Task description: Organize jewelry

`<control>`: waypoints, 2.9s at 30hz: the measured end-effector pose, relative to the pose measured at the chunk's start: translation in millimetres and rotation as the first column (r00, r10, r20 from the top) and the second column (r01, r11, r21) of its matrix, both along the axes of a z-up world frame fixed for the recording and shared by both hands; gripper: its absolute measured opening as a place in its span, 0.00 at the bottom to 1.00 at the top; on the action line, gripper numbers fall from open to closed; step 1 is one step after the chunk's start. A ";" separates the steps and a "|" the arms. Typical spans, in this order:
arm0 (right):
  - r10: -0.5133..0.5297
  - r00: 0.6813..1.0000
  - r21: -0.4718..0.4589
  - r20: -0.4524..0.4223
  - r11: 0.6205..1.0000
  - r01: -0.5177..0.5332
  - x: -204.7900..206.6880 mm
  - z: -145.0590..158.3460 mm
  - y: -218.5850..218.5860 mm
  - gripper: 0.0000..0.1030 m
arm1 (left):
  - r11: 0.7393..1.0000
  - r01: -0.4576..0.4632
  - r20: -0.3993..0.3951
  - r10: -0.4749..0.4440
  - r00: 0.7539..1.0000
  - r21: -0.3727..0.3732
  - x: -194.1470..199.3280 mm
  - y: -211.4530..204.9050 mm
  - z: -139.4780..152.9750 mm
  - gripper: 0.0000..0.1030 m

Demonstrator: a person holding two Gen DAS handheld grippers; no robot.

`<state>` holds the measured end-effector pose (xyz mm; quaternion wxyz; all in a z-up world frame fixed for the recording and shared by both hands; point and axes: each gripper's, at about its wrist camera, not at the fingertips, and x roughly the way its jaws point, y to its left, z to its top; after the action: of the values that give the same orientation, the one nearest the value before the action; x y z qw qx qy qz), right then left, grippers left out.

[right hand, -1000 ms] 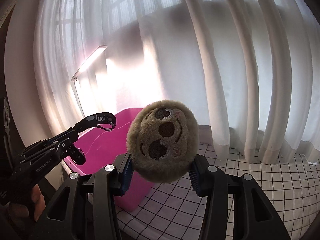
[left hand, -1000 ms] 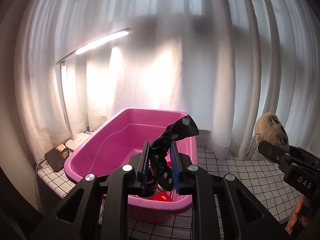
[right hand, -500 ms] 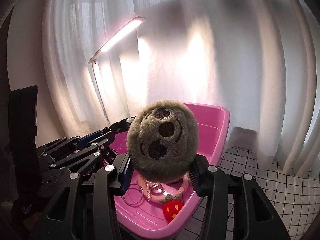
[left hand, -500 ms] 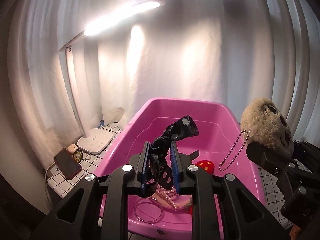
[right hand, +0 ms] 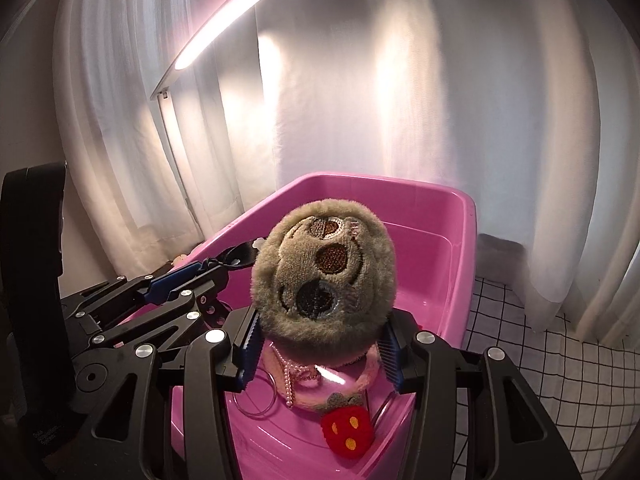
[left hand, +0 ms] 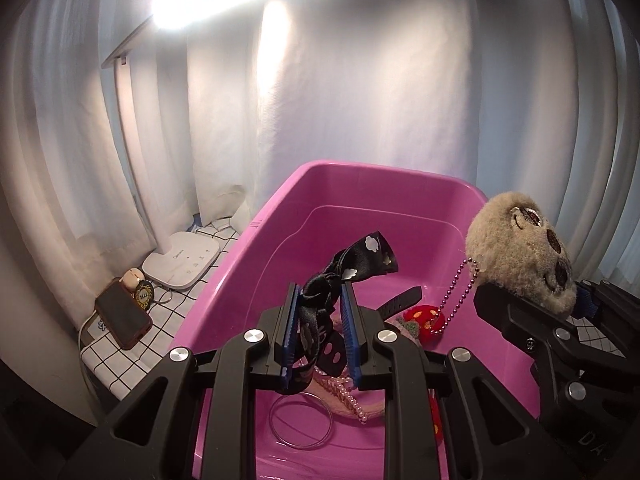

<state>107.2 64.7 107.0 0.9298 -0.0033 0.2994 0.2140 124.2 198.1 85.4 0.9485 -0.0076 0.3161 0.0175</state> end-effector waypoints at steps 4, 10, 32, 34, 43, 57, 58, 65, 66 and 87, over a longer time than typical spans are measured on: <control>-0.029 1.000 -0.029 0.001 0.999 0.029 3.0 -0.6 1.2 0.58 | 1.000 -0.001 -0.006 0.001 1.000 -0.002 2.9 1.5 -1.8 0.23; -0.067 0.998 -0.037 0.021 0.997 0.068 2.2 2.1 -4.2 0.67 | 0.998 -0.060 -0.004 0.059 0.998 -0.034 3.4 13.0 -1.6 0.73; -0.125 0.991 0.001 0.053 0.992 0.125 -21.9 8.5 -42.6 0.69 | 1.000 0.016 0.052 -0.017 0.999 0.011 -18.8 -16.9 12.3 0.86; -0.134 0.990 0.004 0.052 0.991 0.134 -23.0 7.7 -46.7 0.69 | 1.000 0.023 0.053 -0.024 0.998 0.014 -20.4 -20.6 12.3 0.86; -0.171 0.984 0.026 0.046 0.985 0.170 -23.4 7.6 -61.5 0.70 | 0.999 0.036 0.056 -0.037 0.998 0.013 -25.4 -30.1 13.1 0.87; -0.212 0.976 0.021 0.047 0.977 0.212 -31.1 3.2 -74.9 0.69 | 1.000 0.008 0.047 -0.009 0.999 0.016 -29.3 -36.6 12.7 0.93; -0.213 0.976 0.020 0.047 0.977 0.213 -31.4 2.8 -76.0 0.70 | 1.000 0.006 0.047 -0.007 0.999 0.016 -29.5 -36.9 12.8 0.93; -0.226 0.973 0.014 0.043 0.974 0.226 -34.8 1.6 -81.0 0.70 | 1.000 -0.015 0.034 0.014 0.999 0.017 -29.3 -36.5 11.7 0.94; -0.227 0.973 0.013 0.043 0.974 0.227 -35.3 1.5 -81.7 0.70 | 1.000 -0.017 0.035 0.016 0.999 0.019 -29.3 -36.4 11.8 0.94; -0.228 0.972 0.010 0.050 0.974 0.228 -39.9 1.3 -86.1 0.70 | 0.999 -0.030 0.040 0.029 0.999 0.040 -32.5 -39.8 15.1 0.94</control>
<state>67.2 -21.4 108.3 0.9556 0.0276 0.2735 0.1061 91.7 158.3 100.5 0.9542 0.0066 0.2967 0.0379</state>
